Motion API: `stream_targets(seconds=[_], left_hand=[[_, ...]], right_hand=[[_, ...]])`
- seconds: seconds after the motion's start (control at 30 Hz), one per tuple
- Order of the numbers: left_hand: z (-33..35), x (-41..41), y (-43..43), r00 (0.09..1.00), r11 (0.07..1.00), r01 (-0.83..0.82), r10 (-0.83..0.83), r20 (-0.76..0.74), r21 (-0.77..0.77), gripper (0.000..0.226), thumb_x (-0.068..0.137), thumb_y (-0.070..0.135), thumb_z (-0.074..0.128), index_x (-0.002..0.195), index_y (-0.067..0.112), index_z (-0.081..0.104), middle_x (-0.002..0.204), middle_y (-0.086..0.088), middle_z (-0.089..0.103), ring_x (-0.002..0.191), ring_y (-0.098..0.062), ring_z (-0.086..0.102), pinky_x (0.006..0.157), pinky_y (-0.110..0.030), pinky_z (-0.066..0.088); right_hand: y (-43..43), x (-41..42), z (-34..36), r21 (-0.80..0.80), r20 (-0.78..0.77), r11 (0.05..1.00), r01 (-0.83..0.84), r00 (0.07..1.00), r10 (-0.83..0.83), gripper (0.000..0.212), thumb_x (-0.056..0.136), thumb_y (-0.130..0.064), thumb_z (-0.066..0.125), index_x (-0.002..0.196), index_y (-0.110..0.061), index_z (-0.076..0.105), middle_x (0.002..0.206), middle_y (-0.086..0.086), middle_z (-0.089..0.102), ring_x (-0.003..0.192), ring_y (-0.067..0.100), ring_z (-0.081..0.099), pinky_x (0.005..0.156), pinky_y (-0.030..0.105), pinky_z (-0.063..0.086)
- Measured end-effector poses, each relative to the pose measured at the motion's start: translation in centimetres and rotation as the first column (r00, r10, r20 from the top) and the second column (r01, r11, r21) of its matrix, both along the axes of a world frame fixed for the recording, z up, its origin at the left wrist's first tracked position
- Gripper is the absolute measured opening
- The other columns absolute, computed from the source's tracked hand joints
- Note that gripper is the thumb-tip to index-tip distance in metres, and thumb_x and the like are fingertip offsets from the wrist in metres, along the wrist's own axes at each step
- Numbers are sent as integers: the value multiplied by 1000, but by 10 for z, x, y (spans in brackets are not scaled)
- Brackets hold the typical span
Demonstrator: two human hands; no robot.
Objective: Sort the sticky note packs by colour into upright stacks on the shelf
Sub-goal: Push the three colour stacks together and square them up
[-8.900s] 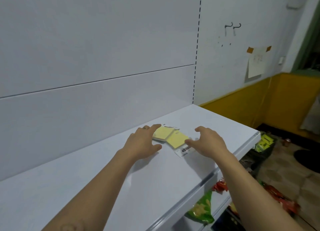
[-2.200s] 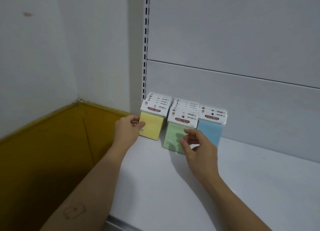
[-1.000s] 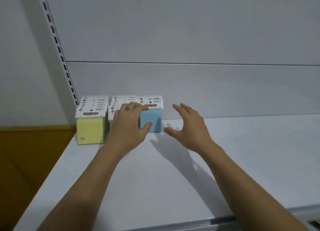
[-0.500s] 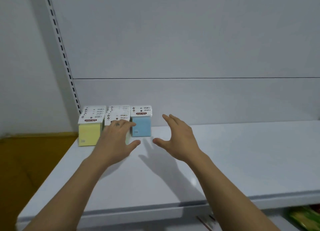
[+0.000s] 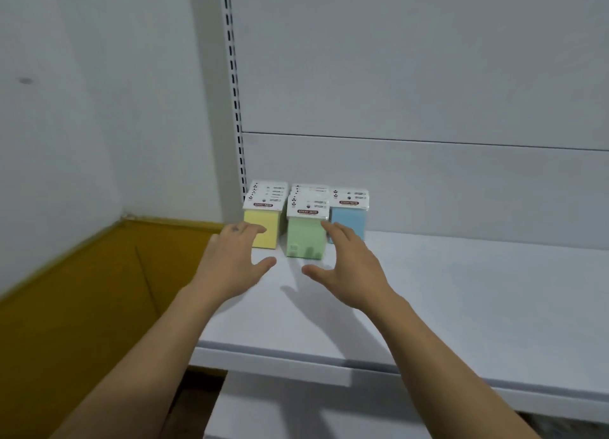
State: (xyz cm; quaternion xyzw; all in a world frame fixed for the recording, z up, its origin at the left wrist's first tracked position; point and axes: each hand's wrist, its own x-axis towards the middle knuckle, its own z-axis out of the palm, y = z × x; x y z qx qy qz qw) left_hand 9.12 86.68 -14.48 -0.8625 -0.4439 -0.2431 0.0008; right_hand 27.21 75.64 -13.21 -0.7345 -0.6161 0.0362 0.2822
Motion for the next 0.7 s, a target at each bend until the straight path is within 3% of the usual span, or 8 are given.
stream_targets(seconds=[0.13, 0.27, 0.47, 0.7], left_hand=[[-11, -16, 48, 999, 995, -17, 21, 37, -95, 62, 83, 53, 60, 136, 26, 41, 140, 5, 46, 129, -18, 37, 103, -37, 34], [-21, -22, 97, 979, 958, 64, -6, 202, -280, 73, 77, 47, 71, 138, 25, 39, 138, 3, 47, 127, -16, 41, 103, -36, 39], [-30, -13, 150, 949, 828, 291, -187, 253, -479, 99, 68, 41, 81, 147, 30, 23, 151, 7, 36, 138, -15, 34, 110, -41, 36], [-39, -3, 191, 927, 768, 363, -244, 283, -527, 96, 65, 40, 83, 145, 28, 31, 142, 8, 47, 128, -12, 45, 105, -33, 39]], right_hand=[[55, -38, -5, -19, -48, 1000, -19, 999, 19, 83, 84, -46, 65, 150, -23, 22, 152, -5, 30, 134, 15, 38, 104, 30, 36], [107, -71, -20, -57, -93, 998, 11, 995, -17, 77, 88, -42, 60, 149, -16, 21, 145, 3, 36, 129, 20, 43, 100, 31, 37], [151, -86, -43, -220, -136, 969, 112, 980, -144, 80, 93, -22, 51, 151, -5, -2, 151, 14, 23, 130, 31, 41, 101, 37, 40], [175, -94, -36, -209, 39, 917, 339, 940, -338, 87, 91, -7, 50, 149, -2, -16, 151, 14, 23, 123, 30, 48, 94, 37, 43]])
